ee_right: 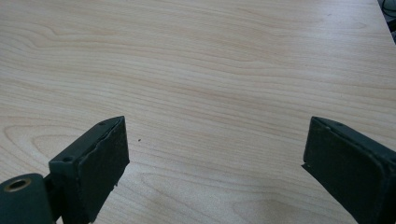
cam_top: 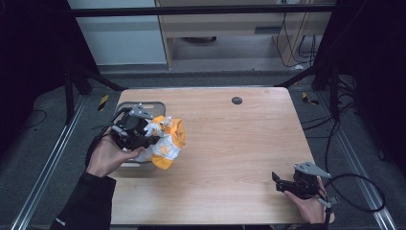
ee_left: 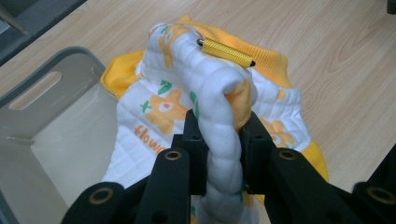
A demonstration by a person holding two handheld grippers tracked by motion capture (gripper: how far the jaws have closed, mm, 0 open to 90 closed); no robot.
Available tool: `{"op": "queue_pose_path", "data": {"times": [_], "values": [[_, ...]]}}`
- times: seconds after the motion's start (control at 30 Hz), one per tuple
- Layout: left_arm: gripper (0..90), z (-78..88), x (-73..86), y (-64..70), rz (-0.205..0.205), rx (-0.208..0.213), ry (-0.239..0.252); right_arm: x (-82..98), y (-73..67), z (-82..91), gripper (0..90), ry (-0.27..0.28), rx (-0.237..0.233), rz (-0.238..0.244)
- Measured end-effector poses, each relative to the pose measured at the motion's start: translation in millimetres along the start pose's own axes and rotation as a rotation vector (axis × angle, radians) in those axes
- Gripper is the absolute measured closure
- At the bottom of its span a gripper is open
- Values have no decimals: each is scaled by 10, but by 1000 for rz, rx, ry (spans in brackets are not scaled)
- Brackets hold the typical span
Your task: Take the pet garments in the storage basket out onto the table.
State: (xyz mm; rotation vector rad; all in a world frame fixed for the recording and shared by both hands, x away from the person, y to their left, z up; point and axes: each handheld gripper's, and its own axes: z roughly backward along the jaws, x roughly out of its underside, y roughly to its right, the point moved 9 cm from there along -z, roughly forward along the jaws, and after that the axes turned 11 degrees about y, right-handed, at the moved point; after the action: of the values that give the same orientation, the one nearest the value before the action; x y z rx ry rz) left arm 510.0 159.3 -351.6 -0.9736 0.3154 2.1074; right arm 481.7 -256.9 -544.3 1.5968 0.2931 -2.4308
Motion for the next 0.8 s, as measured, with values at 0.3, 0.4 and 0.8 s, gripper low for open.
{"op": "queue_pose_path", "data": {"times": [0.3,0.4,0.8], "values": [[756,-151,-69,195,-43,49,4,0,15,0,68,4,3,5],[756,-207,-78,255,-61,61,-7,2,13,3,68,2,2,1],[756,-385,-135,459,-95,106,-9,-1,15,3,68,4,1,8]]}}
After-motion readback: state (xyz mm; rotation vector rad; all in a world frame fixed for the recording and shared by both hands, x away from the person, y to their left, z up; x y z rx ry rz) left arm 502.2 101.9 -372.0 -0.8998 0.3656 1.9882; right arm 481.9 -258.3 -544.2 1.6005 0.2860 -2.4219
